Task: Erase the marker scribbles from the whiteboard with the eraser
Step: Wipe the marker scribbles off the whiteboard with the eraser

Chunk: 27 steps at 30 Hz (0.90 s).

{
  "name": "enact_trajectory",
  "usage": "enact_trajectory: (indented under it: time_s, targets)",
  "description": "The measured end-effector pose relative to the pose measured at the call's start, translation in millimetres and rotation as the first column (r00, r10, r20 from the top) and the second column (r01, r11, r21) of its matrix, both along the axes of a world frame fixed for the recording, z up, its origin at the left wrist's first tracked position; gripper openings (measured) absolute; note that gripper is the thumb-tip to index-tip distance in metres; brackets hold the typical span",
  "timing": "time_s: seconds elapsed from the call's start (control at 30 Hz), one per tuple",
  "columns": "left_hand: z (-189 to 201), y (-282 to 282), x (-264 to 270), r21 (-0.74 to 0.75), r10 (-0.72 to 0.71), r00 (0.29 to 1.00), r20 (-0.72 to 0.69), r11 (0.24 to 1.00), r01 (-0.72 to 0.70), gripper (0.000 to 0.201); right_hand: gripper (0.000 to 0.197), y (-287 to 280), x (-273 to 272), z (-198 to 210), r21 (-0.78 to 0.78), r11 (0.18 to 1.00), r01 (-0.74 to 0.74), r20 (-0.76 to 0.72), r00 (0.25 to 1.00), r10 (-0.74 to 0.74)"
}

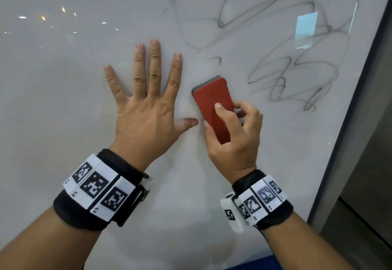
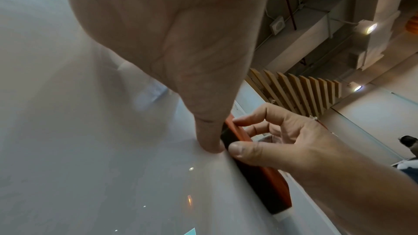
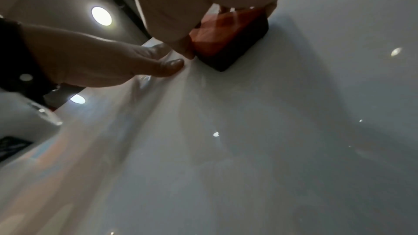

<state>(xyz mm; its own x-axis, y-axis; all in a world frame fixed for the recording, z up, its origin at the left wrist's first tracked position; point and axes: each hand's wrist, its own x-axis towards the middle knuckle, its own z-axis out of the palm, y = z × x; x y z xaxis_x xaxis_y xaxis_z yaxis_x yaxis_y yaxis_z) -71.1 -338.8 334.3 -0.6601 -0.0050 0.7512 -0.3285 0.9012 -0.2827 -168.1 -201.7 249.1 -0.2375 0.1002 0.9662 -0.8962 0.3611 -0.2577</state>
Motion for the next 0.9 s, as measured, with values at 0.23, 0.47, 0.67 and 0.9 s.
enact_trajectory:
  time_s: [0.23,0.47,0.67,0.9]
  targets:
    - [-5.2,11.5,-1.4,0.018,0.017,1.000,0.002,1.000,-0.017,0.114,0.035,-6.2,7.1,0.2,-0.146,0.989,0.020,0.159,0.987,0.003]
    - [-7.7,21.6,-2.1,0.043,0.034,0.999,0.016,0.998,-0.035,0.114,0.035,14.9,-9.1,5.3,-0.074,0.993,0.094,0.129,0.988,-0.084]
    - [-10.1,22.7,-1.9,0.037,0.028,1.000,0.011,0.999,-0.028,0.112,0.037,-7.2,16.8,-3.5,-0.023,1.000,0.015,0.170,0.985,-0.010]
    - [-15.9,29.3,-1.3,0.038,0.051,0.998,0.029,0.998,-0.052,0.111,0.039,21.3,-11.7,9.2,-0.212,0.971,0.112,0.261,0.964,-0.055]
